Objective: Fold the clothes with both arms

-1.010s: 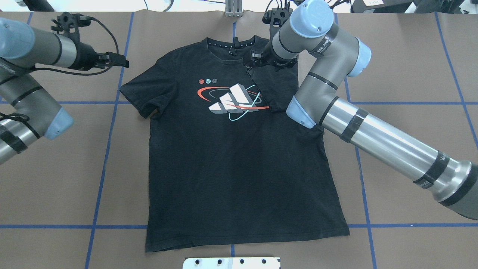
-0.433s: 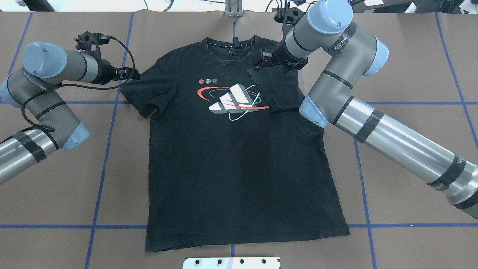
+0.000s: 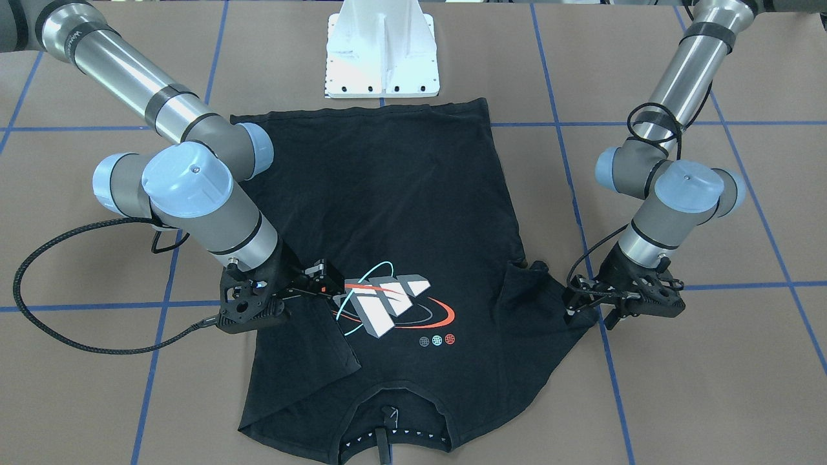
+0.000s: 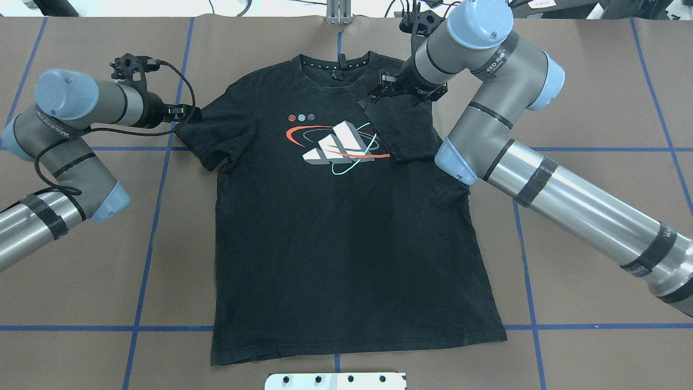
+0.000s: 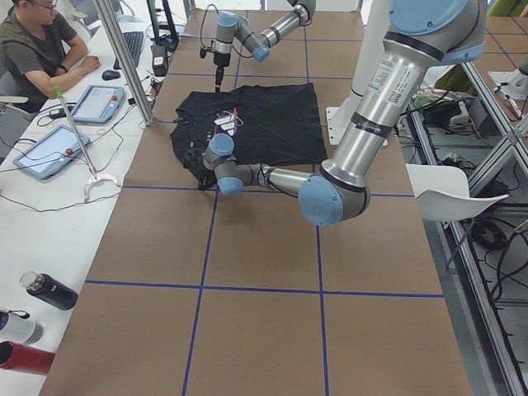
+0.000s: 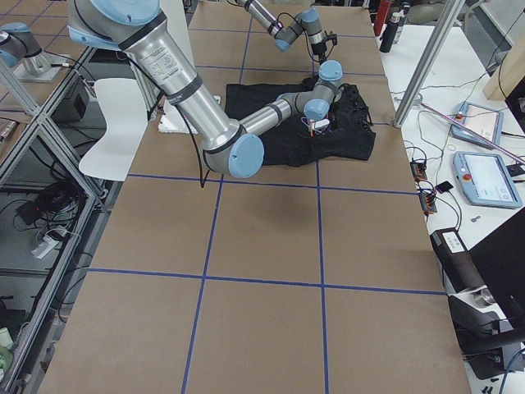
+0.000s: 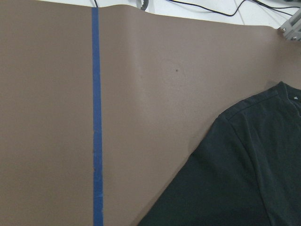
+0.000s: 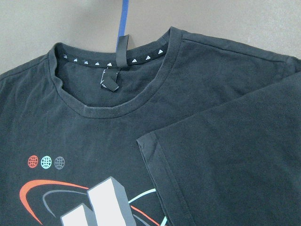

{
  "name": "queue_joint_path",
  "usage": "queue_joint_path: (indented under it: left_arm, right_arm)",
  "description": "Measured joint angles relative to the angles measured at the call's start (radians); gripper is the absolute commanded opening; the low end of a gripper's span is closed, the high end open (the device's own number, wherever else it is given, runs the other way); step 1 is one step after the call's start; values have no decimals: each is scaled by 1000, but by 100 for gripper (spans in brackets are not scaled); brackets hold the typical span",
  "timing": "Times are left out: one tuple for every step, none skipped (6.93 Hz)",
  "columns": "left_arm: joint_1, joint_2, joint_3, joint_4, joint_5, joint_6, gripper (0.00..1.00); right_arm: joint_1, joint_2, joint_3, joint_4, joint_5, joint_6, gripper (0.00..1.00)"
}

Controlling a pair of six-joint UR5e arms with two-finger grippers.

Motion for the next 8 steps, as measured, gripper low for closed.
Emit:
queue_joint_path:
  left_arm:
    - [1, 1, 1, -1, 0, 1, 78]
    - [1, 2, 1, -1, 0, 1, 74]
    - [2, 2, 1, -1, 0, 1, 72]
    - [2, 2, 1, -1, -1, 1, 72]
    - [2, 3, 0, 0, -1, 1, 66]
    - [2, 3, -1, 1, -1, 1, 55]
    - [2, 4, -4, 2, -1, 0, 43]
    - [2, 5, -7, 4, -2, -1, 33]
  right_arm:
    - [0, 0, 0, 0, 0, 1, 100]
    - [0, 0, 0, 0, 0, 1, 100]
    - [1, 0, 0, 0, 0, 2, 100]
    - [1, 0, 0, 0, 0, 4, 100]
    - [1, 0, 0, 0, 0, 8, 100]
    - [1, 0, 0, 0, 0, 10, 100]
    - [1, 0, 0, 0, 0, 10, 100]
    - [1, 0, 0, 0, 0, 11, 100]
